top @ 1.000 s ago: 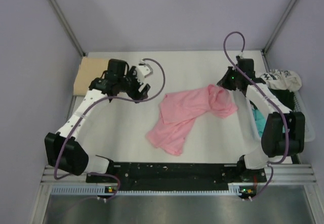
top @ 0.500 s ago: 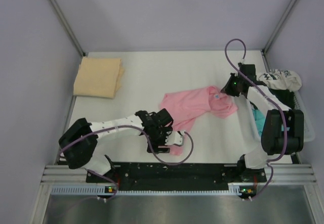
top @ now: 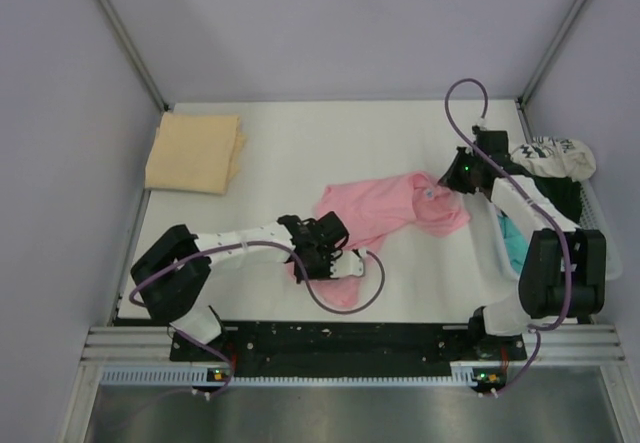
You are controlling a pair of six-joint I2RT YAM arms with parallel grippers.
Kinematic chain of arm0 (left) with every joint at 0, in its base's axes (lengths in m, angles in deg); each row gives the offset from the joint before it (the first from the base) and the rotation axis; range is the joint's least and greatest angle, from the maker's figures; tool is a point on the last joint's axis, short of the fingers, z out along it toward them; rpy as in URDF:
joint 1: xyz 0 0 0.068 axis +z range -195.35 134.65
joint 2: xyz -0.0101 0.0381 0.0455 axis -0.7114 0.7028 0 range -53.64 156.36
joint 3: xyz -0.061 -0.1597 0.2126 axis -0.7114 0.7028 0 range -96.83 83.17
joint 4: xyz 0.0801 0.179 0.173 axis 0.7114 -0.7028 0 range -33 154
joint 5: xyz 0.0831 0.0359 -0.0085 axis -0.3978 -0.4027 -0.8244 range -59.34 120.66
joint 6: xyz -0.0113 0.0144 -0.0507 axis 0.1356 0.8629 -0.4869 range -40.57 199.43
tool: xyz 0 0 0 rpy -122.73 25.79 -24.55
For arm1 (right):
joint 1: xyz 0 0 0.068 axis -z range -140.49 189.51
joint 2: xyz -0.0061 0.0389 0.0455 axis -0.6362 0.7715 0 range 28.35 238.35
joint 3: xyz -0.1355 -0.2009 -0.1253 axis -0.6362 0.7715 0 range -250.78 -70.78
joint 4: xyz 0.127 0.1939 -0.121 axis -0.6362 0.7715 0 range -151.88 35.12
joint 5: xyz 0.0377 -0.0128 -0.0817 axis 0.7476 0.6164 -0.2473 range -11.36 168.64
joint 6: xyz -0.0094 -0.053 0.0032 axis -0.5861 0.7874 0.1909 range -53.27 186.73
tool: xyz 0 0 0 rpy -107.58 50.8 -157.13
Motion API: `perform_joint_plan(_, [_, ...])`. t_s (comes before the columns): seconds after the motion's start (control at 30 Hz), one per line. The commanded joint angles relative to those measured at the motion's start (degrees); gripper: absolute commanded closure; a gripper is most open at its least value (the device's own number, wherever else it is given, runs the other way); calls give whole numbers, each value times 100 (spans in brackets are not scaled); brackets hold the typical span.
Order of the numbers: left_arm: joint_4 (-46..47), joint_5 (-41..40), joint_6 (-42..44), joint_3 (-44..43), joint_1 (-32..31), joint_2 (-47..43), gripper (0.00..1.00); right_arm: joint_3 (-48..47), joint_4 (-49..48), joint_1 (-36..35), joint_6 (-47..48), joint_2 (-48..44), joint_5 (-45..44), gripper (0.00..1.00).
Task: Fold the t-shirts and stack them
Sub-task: Flatten out the tshirt
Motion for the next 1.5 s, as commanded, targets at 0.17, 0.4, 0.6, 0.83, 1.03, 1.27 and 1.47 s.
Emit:
perform_joint_plan(0.17, [-949, -780, 138, -1134, 1379, -1651, 100, -687, 432, -30, 162, -1452, 24, 100])
perform_joint_plan(0.4, [-950, -860, 261, -2233, 3402, -2697, 100, -1408, 837, -48, 355, -3244, -37, 100])
perform_joint_plan(0.6, [-1607, -955, 183, -3348, 3632, -3173, 100, -2085, 1004, -48, 286, -4020, 1209, 100])
perform_joint_plan(0.83, [-1986, -1422, -90, -4632, 3738, -3401, 100, -2709, 1460, -57, 408, -4521, 1360, 100])
perform_joint_plan(1.03, [-2014, -1325, -73, -4416, 3747, -3534, 100, -2202, 1707, -57, 197, -4557, 1142, 100])
perform_joint_plan(1.27, [-1021, -1037, 120, -2641, 3747, -3437, 100, -1059, 1532, -48, 38, -3460, 649, 100])
perform_joint_plan(1.47, [-1309, 773, 665, -1217, 3747, -3402, 100, -583, 873, -57, 170, -2002, 446, 100])
